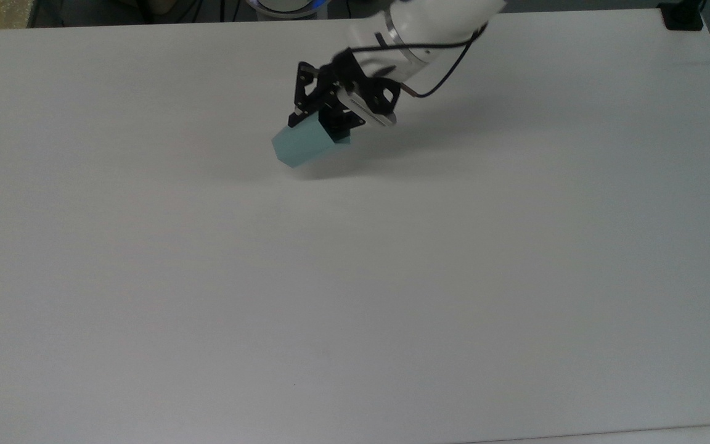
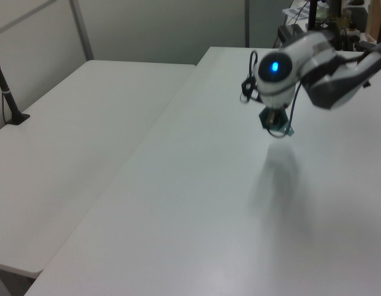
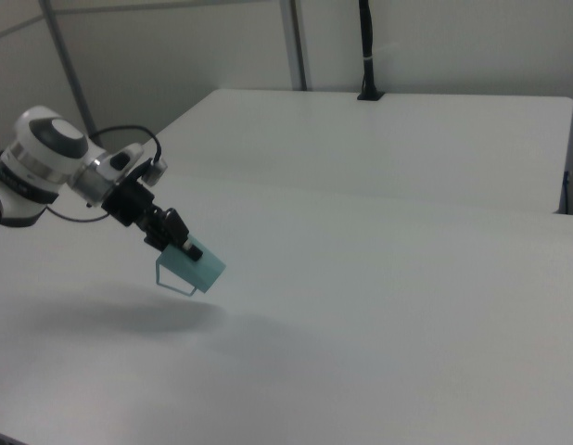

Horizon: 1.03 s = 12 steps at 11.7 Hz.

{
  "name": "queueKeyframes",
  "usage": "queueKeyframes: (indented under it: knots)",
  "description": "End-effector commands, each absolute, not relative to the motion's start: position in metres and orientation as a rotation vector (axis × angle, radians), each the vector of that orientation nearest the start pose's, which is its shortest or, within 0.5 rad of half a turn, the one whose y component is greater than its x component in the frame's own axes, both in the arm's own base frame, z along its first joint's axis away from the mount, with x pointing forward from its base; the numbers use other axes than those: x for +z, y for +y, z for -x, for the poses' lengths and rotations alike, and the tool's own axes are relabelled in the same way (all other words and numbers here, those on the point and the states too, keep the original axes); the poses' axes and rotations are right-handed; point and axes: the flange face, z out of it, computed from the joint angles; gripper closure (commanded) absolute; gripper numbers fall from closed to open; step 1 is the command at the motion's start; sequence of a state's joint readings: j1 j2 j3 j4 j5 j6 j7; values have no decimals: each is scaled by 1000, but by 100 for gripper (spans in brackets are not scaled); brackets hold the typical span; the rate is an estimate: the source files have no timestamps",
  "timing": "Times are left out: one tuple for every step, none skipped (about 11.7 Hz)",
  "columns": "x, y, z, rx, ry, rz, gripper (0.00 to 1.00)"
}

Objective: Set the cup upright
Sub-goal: 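Lift the cup and rotate it so its opening faces up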

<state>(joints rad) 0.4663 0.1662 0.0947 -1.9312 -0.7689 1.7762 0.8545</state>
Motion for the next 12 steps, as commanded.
queueKeyframes:
  knots:
    - [468, 180, -514, 311, -138, -2636, 100]
    - [483, 148, -518, 270, -202, -2725, 100]
    - [495, 116, -521, 210, -237, -2829, 100]
    - [501, 87, -526, 168, -246, -2931, 100]
    - [502, 67, -528, 150, -228, -3019, 100]
    - [492, 61, -527, 144, -188, -3085, 100]
    - [476, 51, -529, 173, -206, -3129, 100]
    - [456, 41, -531, 245, -264, -3169, 100]
    - [437, 38, -532, 305, -300, -3199, 100]
    - [419, 36, -532, 311, -320, -3209, 100]
    - [408, 35, -532, 292, -328, -3210, 100]
    - [393, 35, -532, 255, -334, -3211, 100]
